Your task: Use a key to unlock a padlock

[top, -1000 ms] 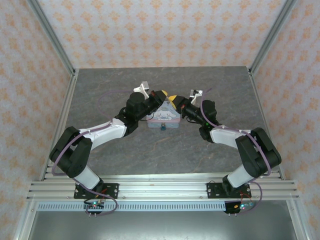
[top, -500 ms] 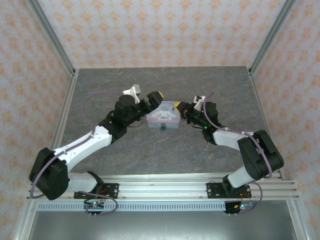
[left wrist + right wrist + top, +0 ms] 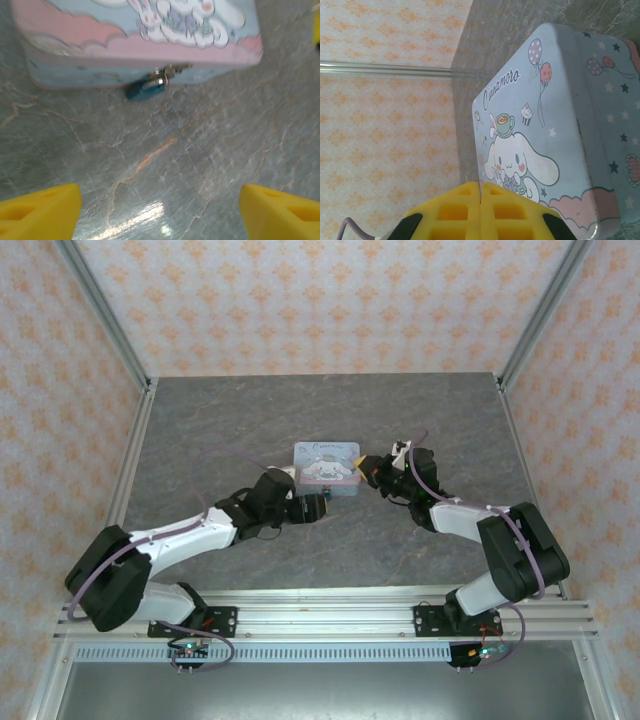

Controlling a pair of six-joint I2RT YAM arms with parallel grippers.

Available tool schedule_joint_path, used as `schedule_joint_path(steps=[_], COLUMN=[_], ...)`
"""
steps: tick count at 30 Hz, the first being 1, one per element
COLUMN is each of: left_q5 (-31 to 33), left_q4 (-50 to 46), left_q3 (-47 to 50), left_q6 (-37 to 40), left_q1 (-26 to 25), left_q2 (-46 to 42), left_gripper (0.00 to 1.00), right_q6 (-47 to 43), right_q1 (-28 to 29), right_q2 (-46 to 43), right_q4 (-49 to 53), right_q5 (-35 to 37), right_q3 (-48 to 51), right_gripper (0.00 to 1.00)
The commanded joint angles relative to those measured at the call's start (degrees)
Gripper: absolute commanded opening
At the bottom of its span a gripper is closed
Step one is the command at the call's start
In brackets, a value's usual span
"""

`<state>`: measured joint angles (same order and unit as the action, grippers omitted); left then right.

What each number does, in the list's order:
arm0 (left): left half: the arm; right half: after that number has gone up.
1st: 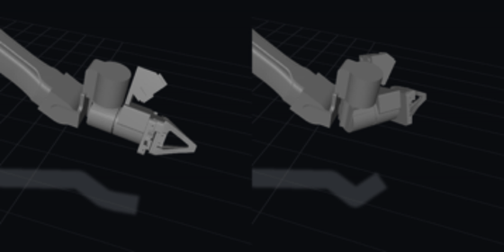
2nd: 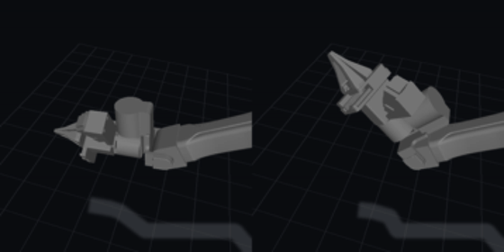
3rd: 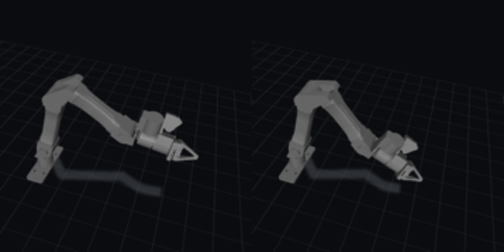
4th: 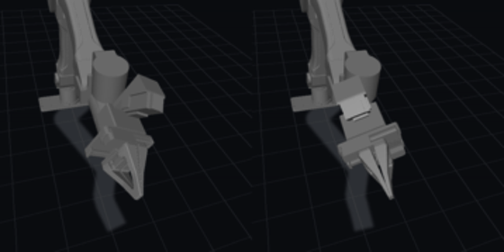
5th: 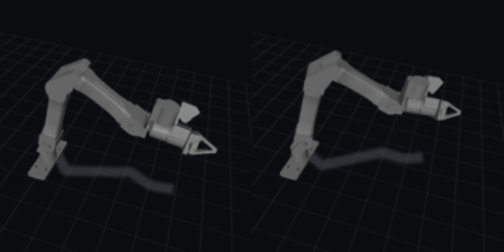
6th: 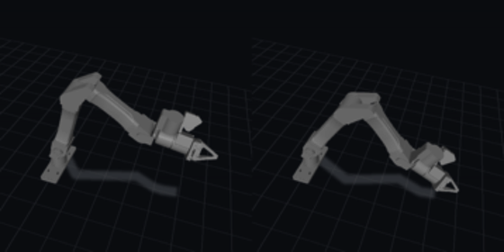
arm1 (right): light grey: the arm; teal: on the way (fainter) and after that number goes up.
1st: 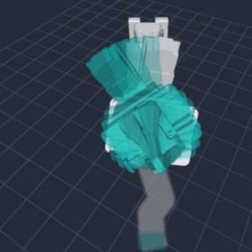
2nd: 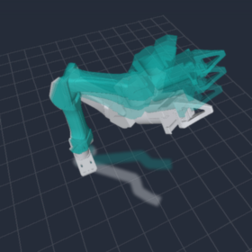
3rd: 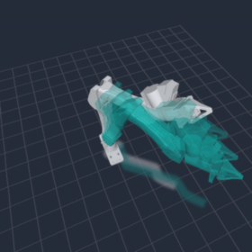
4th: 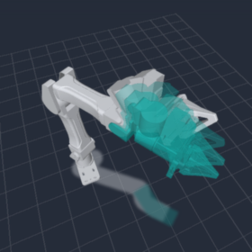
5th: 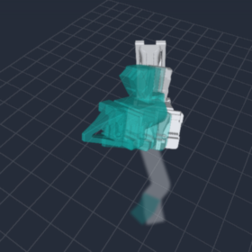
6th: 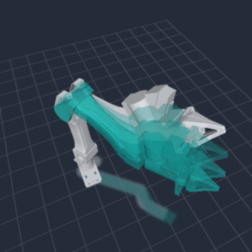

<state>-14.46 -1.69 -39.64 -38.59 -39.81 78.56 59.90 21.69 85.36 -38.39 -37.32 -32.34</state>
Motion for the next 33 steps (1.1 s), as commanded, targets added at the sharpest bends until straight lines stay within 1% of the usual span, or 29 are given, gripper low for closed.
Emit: schedule_joint_path(steps=[1, 5, 10, 16, 21, 27, 33], left_q5=[2.4, 4.0, 5.9, 7.8, 10.0, 8.5, 5.4], left_q4=[3.4, 7.8, 12.6, 20.6, 25.5, 29.7, 31.8], left_q3=[-0.3, -0.3, -0.9, -0.6, -1.2, -3.0, -3.7], left_q6=[3.8, 4.8, 7.0, 7.7, 10.1, 10.5, 10.0], left_q1=[-1.3, -1.4, -1.4, -1.5, -1.5, -1.5, -1.5], left_q2=[3.5, 7.8, 12.4, 17.5, 21.1, 25.7, 26.9], left_gripper=[0.77, 0.71, 0.66, 0.64, 0.64, 0.64, 0.63], right_q6=[-1.3, -1.8, -1.8, -1.7, -1.4, -1.1, -1.4], right_q1=[-0.3, -0.3, -0.3, -0.3, -0.3, -0.3, -0.3], right_q2=[0.5, 1.3, 2.9, 3.6, 4.8, 6.1, 7.2], right_q4=[0.1, 0.6, 0.2, 0.1, 0.0, 0.2, 0.4], right_q5=[-0.6, -0.9, -1.1, -0.8, -1.0, -1.5, -1.9], right_q3=[-0.7, -1.6, -2.5, -2.8, -3.3, -4.1, -4.4], right_gripper=[0.0, 0.0, 0.0, 0.0, 0.0, 0.0, 0.0])
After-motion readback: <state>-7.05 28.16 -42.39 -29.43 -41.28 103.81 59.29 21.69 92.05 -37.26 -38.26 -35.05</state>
